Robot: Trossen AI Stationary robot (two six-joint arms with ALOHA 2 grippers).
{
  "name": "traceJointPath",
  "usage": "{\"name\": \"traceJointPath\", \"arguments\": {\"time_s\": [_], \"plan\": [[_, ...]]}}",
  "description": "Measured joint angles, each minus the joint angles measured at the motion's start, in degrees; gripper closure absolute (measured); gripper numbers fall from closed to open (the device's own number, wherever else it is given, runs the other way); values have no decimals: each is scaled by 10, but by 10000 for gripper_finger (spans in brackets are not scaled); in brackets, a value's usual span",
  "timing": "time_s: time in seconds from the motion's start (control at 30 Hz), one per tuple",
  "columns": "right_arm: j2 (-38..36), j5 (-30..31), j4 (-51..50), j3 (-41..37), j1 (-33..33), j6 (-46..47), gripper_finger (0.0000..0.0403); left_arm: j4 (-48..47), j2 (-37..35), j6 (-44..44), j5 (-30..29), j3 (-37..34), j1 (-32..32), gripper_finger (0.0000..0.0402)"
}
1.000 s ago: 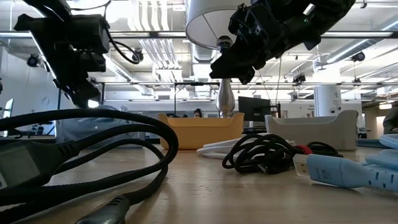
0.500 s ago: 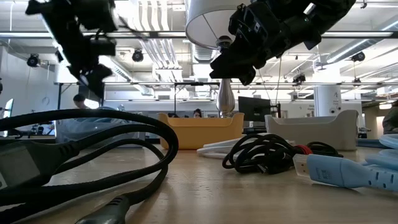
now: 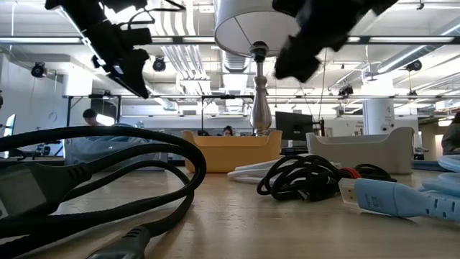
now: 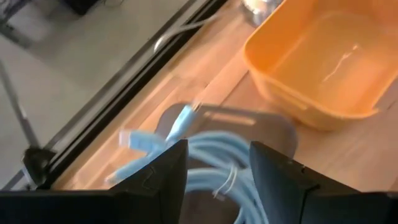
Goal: Sort HDMI cables
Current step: Put the blue HDMI cable into the black bin
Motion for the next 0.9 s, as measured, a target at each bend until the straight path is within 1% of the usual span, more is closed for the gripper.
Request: {"name": "traceJointPath", "arguments": {"time_s": [0.13, 0.2, 0.47, 0.7, 0.9], "plan": [[0, 0, -99, 15, 35, 68, 238, 20, 0, 18, 0, -7, 0, 225], [0, 0, -125, 14, 50, 105, 238, 23, 0, 19, 0, -8, 0, 225], [0, 0, -125, -29, 97, 228, 238, 23, 0, 19, -1, -17, 0, 225], [1, 28, -125, -57, 109, 266, 239, 24, 0, 10, -1, -26, 0, 225], [1, 28, -119, -79, 114, 267, 239, 29, 0, 4, -1, -39, 0, 225]]}}
